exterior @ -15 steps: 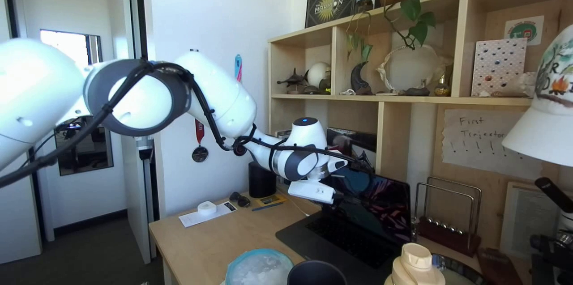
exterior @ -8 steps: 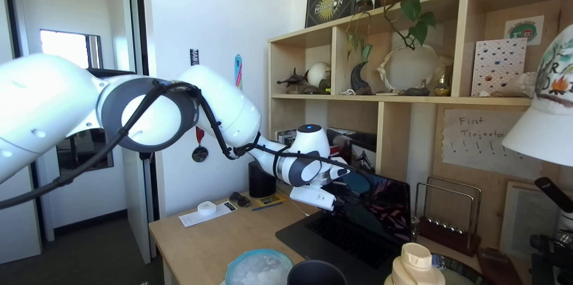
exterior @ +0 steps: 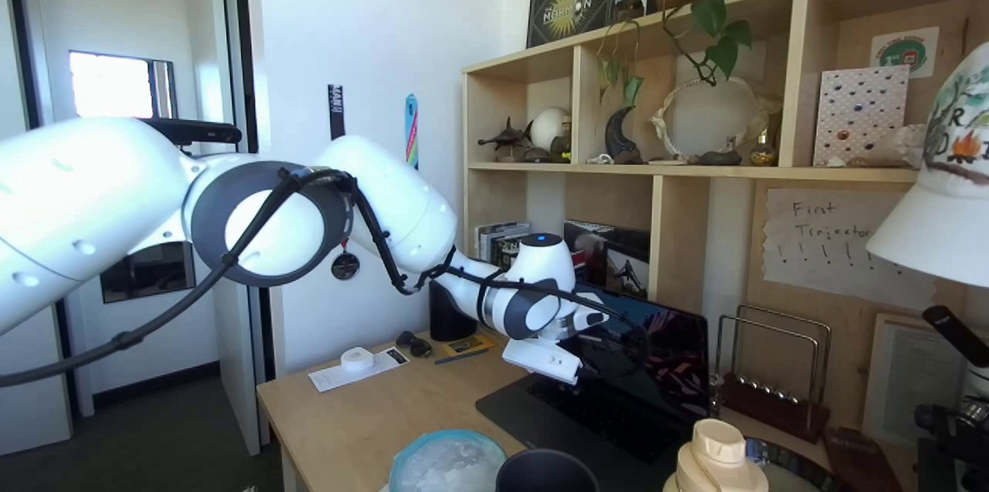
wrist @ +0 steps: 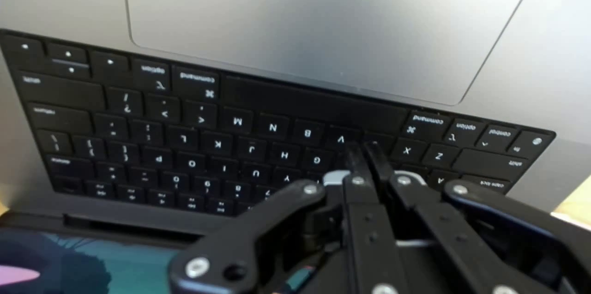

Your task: Press the keyboard

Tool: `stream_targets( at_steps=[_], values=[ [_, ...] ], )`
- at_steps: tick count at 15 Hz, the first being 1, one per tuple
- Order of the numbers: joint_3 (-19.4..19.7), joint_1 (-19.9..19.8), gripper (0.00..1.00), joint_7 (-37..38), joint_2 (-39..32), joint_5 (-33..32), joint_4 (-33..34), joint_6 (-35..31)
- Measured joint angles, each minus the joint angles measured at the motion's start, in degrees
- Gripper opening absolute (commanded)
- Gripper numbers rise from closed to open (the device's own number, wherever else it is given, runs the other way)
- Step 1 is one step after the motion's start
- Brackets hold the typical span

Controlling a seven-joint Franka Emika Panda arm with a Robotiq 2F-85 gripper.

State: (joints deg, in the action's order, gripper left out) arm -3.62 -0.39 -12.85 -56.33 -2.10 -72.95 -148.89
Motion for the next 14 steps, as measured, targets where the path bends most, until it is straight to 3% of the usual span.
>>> stream_targets(
  at_steps=[14],
  values=[
    [0.46, 0.79, 0.07, 1.13, -3.34, 0.00, 5.32, 5.18]
  ],
)
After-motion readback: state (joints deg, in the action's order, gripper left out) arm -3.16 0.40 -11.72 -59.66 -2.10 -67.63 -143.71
